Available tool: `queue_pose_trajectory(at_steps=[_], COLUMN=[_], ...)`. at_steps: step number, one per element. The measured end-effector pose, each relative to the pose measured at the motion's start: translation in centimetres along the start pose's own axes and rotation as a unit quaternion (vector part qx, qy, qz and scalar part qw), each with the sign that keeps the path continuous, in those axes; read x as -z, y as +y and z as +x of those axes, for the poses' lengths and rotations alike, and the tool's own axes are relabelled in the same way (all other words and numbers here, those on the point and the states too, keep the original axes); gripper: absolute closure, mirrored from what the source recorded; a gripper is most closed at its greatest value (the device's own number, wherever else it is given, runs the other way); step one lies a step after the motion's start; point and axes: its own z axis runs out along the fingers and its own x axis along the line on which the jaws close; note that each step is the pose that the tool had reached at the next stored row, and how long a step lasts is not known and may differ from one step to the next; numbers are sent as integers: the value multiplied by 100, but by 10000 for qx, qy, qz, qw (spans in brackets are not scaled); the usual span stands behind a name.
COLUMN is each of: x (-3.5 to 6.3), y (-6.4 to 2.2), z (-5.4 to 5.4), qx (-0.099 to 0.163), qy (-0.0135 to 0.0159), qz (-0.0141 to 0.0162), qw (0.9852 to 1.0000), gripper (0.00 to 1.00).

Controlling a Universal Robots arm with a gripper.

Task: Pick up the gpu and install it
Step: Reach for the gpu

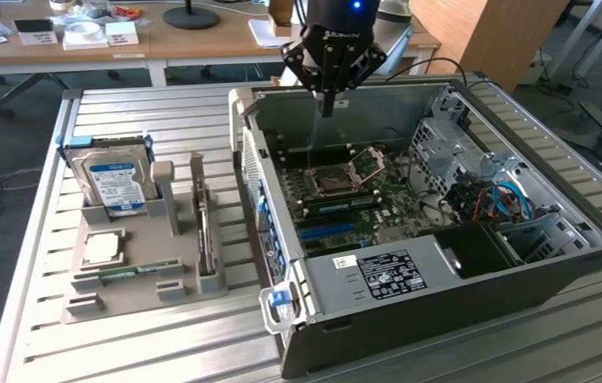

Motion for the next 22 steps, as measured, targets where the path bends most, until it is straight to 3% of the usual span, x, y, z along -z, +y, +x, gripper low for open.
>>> queue_pose_trajectory(at_steps=[22], x=[2], y=[-28], z=[388], qx=[0], qy=[0], qz=[0], qw=[10000], gripper=[89])
